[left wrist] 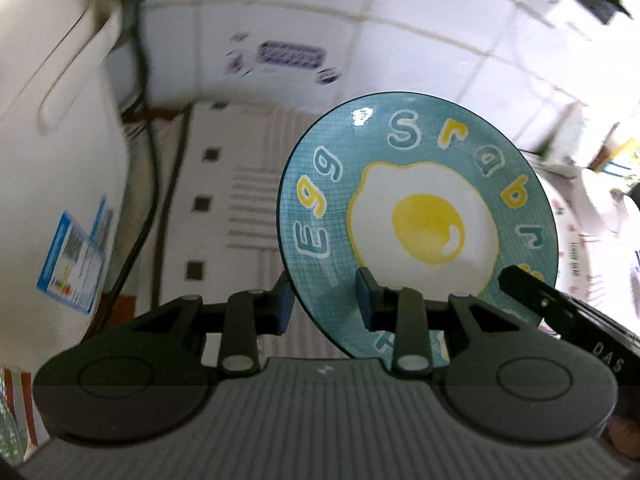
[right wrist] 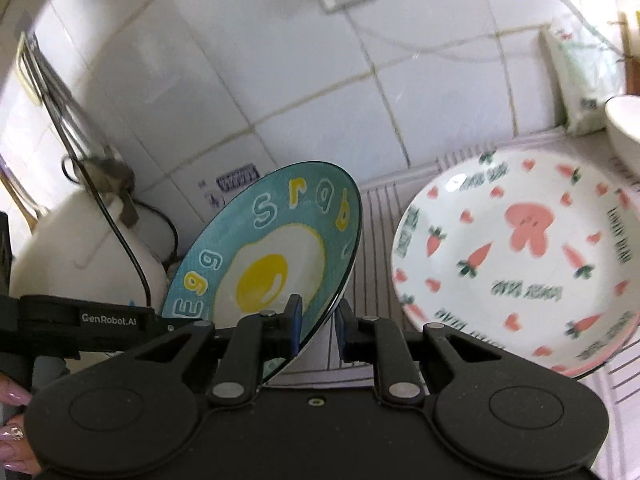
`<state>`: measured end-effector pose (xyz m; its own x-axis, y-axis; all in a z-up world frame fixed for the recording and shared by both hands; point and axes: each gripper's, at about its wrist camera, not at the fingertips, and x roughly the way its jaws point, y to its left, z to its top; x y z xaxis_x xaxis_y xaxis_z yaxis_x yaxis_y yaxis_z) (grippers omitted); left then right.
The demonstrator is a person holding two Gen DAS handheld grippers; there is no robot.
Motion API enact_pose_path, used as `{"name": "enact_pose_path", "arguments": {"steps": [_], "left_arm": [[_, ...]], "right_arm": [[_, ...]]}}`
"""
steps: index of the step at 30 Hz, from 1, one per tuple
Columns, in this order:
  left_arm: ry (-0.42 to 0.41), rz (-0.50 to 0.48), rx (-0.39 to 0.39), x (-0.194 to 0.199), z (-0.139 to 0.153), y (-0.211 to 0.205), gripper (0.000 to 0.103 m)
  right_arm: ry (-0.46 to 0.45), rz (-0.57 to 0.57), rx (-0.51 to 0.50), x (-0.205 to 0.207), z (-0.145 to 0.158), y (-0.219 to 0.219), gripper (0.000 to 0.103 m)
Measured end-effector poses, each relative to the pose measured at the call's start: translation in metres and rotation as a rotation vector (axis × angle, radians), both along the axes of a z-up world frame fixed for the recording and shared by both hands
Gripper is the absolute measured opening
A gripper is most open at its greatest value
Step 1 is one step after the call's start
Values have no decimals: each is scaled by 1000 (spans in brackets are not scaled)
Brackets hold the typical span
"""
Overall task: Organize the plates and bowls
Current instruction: 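Lift the teal egg plate and carry it toward the plate stack, then lower the teal egg plate onto the bunny plate and open right gripper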
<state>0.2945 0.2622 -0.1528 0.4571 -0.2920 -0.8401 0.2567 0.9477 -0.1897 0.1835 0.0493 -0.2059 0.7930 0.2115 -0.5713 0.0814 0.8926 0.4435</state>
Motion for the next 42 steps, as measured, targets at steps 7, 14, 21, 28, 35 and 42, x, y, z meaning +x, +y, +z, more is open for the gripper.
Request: {"name": "enact_pose_path", "arguments": {"steps": [7,14,21,28,35,42], "left_arm": [[12,-100,-60,1,16,-39,31],[57,-190,-72,-6,9,-83,31],[85,-263,-35,-4,-5,-119,31],[110,-312,15,-3,-16,-142,31],[141,-339,50,1,-22,-157,30],[184,-366,67,6,-25,-163,31]], "right_arm": [[-58,-54,-84,-24,29,-27,21],[-45,-143,-99,-41,34,-62,21],[-16,-231,-74,-59,21,-88,22],[35,-309,-22,-63,3,-104,22],[81,-337,-21,-60,-4,-112,22],[142,-356,-42,-53,-6,-118,22]]}}
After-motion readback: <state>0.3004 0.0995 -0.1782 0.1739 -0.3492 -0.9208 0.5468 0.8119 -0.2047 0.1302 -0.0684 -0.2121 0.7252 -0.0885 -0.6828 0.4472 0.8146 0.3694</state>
